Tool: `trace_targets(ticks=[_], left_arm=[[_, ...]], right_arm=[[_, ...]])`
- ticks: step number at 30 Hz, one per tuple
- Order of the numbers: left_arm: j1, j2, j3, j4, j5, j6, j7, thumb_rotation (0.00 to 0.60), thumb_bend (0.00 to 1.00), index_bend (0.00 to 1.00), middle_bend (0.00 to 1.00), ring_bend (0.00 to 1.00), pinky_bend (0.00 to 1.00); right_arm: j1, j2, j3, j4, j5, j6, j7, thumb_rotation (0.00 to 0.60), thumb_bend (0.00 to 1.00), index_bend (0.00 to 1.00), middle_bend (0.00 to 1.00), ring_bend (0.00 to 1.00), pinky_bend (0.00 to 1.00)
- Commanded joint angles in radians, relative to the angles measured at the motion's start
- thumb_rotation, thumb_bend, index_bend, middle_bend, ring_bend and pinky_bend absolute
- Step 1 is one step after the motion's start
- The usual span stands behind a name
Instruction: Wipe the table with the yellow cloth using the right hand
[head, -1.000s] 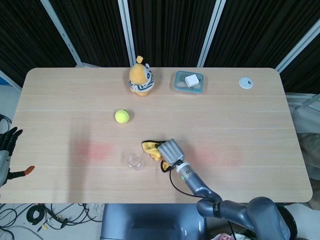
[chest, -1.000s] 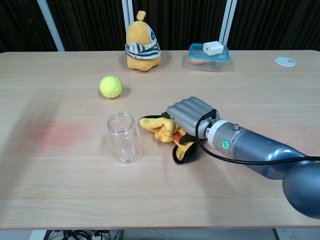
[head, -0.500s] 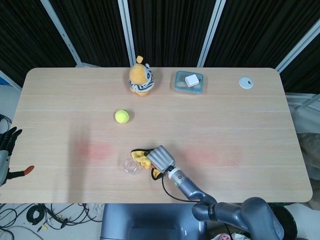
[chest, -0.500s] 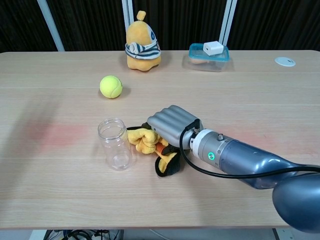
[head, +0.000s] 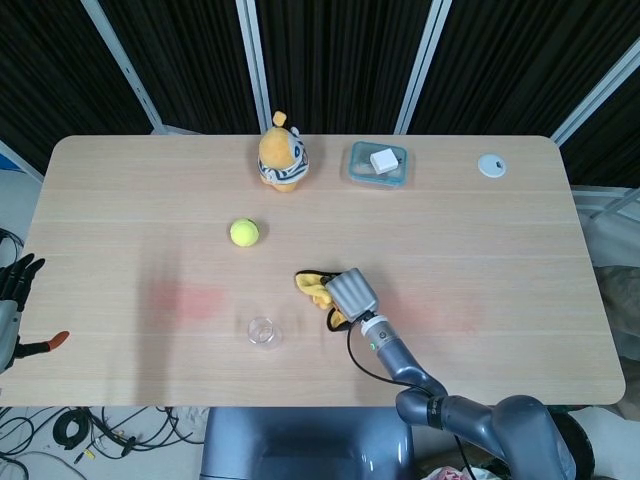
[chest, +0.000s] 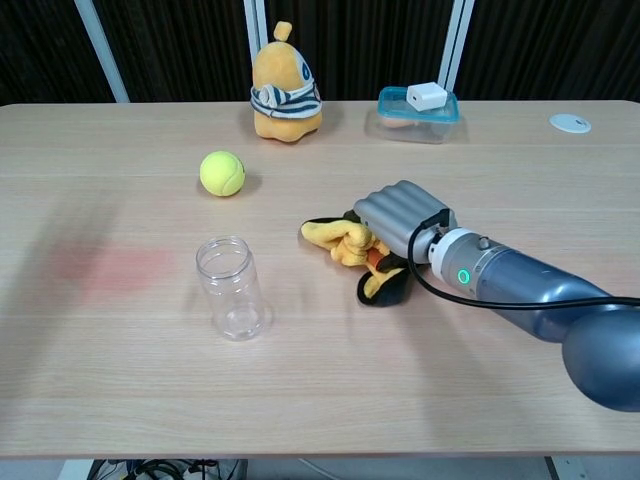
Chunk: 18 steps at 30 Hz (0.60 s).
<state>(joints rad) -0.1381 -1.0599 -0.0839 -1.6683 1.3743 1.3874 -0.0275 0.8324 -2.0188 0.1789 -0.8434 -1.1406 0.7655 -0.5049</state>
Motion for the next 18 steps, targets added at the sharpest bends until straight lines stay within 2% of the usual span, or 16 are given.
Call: trace_targets(ticks=[1, 12, 18], left_arm=[[0.0, 0.0, 0.0, 0.0, 0.0, 0.001, 0.0, 0.6, 0.0, 0.0, 0.0, 0.0, 0.0], [0.003, 0.0, 0.002, -0.002, 0.008, 0.009, 0.001, 0.6, 0.0, 0.0, 0.0, 0.0, 0.0], [0.004, -0.005, 0.004, -0.002, 0.015, 0.016, 0.01, 0.6, 0.0, 0.0, 0.0, 0.0, 0.0]], right_arm=[[-0.007, 0.014, 0.008, 0.003, 0.016, 0.01, -0.02, 0.6, 0.71, 0.76, 0.69, 0.72, 0.78], [-0.055, 0.132, 0.029, -0.04, 0.071, 0.067, -0.097, 0.6, 0.71, 0.76, 0.69, 0.72, 0.78], [-0.102, 0.252, 0.042, -0.16, 0.082, 0.14, -0.113, 0.6, 0.67, 0.76, 0.68, 0.71, 0.76]])
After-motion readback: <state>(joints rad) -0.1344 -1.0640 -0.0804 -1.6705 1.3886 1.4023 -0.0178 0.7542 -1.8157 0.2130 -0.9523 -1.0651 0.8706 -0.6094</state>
